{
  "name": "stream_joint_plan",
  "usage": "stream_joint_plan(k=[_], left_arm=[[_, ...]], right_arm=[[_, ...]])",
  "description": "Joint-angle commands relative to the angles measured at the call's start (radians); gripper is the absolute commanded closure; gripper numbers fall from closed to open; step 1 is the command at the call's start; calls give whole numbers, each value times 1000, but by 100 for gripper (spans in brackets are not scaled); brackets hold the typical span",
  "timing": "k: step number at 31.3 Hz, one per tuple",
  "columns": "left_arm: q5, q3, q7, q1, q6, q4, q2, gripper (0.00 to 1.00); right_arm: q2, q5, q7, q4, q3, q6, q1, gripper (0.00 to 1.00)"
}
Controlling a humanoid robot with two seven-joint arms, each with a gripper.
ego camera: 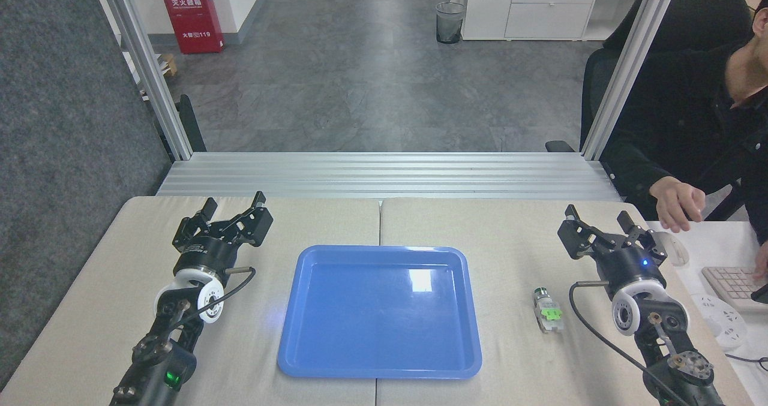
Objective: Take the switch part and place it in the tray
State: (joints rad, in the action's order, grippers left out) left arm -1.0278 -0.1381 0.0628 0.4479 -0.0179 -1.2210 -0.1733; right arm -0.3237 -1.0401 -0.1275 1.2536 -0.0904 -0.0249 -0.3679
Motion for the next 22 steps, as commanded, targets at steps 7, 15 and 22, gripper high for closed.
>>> stream_joint_plan(k=[7,15,22], left_arm=[[0,0,0,0,-1,0,0,0],[0,0,0,0,-1,0,0,0],[0,0,0,0,-1,0,0,0]], right_arm=[[3,0,0,15,0,0,0,3],[3,-1,0,15,0,0,1,3],[5,-1,0,13,-3,-1,3,3]])
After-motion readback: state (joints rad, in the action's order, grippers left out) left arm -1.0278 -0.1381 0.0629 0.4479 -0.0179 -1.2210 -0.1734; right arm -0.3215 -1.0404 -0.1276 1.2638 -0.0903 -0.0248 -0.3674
